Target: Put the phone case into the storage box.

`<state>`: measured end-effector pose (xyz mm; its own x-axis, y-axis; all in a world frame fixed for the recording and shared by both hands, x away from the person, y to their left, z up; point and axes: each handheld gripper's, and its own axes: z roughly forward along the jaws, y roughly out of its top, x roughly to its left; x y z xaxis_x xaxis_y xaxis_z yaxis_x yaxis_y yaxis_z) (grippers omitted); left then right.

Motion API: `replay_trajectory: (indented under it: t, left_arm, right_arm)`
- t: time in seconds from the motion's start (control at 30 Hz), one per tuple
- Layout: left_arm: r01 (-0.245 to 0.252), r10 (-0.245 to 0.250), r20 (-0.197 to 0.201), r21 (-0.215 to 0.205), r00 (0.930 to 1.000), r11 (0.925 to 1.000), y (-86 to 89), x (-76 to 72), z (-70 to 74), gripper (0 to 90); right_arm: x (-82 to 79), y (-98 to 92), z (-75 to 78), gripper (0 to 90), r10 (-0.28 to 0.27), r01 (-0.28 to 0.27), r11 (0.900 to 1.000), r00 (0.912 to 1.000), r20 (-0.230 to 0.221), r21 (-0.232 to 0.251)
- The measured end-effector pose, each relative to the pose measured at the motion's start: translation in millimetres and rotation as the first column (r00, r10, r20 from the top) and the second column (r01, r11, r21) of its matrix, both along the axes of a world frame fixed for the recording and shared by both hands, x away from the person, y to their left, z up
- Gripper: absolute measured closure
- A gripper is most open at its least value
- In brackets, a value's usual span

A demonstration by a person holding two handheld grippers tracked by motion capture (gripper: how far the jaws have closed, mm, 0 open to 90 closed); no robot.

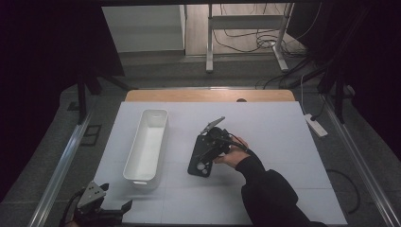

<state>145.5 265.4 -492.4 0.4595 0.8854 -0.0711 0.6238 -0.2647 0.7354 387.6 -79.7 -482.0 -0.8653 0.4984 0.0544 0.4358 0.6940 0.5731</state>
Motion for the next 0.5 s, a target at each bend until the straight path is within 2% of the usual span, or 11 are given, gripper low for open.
replay_trajectory:
  t: [0.13,0.3,0.5]
  left_arm:
    - [0.001,-0.001,0.0,0.001,1.0,1.0,0.0,0.0,0.0,0.3]
    - [0.003,-0.003,0.0,0.001,1.0,1.0,-0.4,-0.1,0.0,0.3]
    - [0.006,-0.006,0.001,0.008,1.0,1.0,-1.0,-0.2,-0.1,0.4]
  right_arm:
    - [1.6,3.3,0.2,2.1,0.005,-0.005,1.0,1.0,0.001,-0.002]
    - [2.1,6.0,1.8,31.8,0.02,-0.019,0.999,0.9993,0.033,-0.035]
    - [5.1,5.5,0.6,70.3,0.009,-0.006,0.997,0.9991,0.041,-0.078]
